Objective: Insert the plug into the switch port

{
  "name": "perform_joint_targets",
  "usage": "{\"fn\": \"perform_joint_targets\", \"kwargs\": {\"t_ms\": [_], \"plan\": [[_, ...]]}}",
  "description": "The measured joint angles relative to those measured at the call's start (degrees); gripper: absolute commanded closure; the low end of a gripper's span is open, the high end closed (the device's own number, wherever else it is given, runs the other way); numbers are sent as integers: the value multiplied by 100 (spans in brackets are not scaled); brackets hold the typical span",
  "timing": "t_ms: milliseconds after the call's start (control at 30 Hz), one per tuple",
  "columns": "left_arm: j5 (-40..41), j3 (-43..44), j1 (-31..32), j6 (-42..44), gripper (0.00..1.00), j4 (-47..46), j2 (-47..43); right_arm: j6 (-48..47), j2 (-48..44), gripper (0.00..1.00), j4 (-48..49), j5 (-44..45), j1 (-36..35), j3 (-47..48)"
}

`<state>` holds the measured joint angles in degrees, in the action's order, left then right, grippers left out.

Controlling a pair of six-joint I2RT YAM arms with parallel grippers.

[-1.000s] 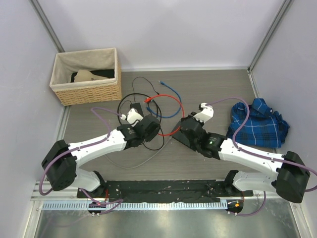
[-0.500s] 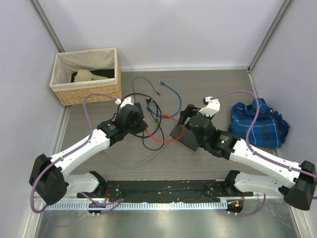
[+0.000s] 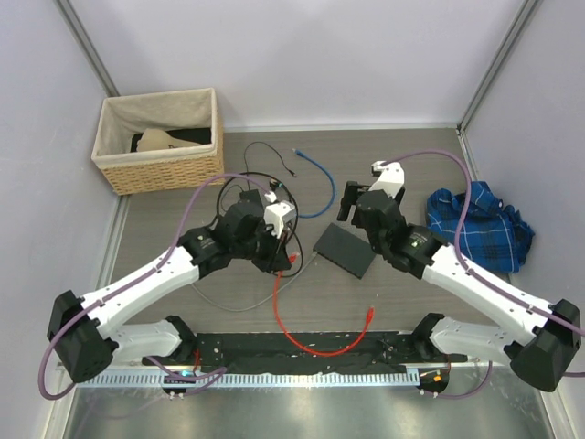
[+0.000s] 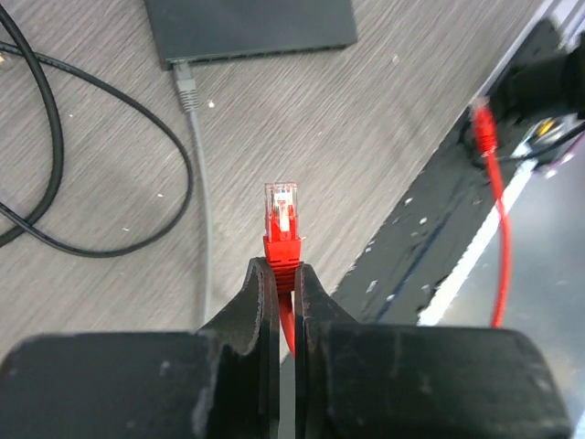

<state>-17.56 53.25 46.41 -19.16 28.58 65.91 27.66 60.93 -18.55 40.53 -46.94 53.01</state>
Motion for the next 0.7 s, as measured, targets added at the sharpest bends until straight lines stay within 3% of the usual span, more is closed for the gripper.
{"fn": "perform_joint_targets", "kwargs": {"t_ms": [200,467,700], "plan": [[13,-109,20,509,100,-208,717,-197,278,16,9,-1259,1115,-203],[540,-109,568,662,100,-634,1926,-472,1152,18,13,-2481,1945,-529],[1010,-122,809,601,100,-1062,2315,-551,1589,21,151,-3333,2352,-737]]}}
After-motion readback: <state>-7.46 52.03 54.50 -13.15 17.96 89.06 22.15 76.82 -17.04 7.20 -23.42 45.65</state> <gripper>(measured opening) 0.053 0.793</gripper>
